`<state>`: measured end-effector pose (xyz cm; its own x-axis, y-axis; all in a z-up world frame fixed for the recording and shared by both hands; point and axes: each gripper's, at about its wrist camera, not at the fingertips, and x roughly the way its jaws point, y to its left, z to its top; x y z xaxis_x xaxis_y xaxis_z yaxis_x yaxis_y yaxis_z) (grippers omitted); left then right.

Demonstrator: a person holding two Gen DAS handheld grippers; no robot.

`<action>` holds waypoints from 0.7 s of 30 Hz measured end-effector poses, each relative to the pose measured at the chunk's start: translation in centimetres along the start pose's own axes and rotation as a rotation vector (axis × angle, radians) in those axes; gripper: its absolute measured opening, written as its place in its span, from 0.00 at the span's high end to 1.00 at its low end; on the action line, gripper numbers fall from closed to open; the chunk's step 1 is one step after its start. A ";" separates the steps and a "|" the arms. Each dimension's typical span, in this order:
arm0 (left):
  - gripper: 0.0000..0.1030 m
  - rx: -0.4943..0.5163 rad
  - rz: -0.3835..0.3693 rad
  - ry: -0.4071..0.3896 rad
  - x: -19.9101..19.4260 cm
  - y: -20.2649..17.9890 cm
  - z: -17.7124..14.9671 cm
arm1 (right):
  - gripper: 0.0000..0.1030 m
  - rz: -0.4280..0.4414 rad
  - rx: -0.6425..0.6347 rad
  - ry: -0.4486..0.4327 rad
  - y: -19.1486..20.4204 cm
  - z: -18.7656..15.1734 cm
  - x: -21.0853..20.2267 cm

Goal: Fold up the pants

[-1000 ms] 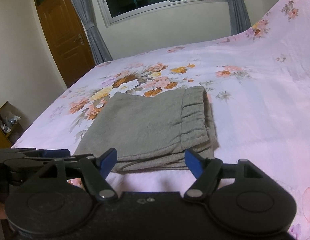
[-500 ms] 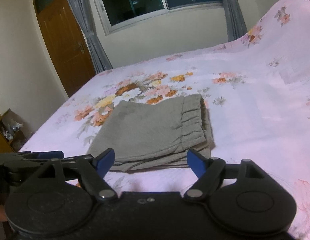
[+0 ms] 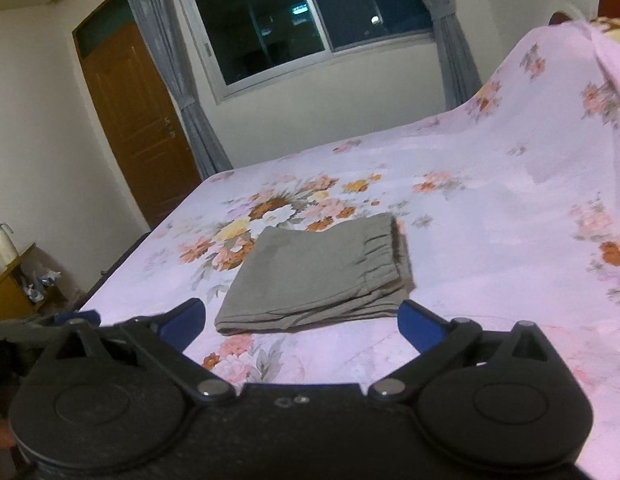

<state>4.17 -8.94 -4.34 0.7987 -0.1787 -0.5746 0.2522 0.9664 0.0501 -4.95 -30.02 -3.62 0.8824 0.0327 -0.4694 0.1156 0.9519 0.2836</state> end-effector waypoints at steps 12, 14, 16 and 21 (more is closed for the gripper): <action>0.00 -0.064 -0.055 -0.120 -6.9 0.9 0.2 | 0.00 -0.026 -0.063 -0.092 2.4 0.4 -4.8; 0.00 -0.073 -0.024 -0.129 -7.5 1.0 0.1 | 0.00 -0.030 -0.064 -0.104 2.5 0.3 -5.1; 0.00 -0.053 0.004 -0.128 -7.6 0.7 0.1 | 0.00 -0.039 -0.071 -0.107 2.7 0.2 -5.2; 0.00 -0.038 -0.027 -0.105 -7.5 0.4 -0.3 | 0.00 -0.049 -0.076 -0.094 2.8 -0.3 -5.3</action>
<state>-1.83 -7.17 -0.26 0.8450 -0.2213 -0.4868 0.2554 0.9668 0.0038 -9.45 -27.42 -0.59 0.9157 -0.0395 -0.4000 0.1279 0.9721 0.1968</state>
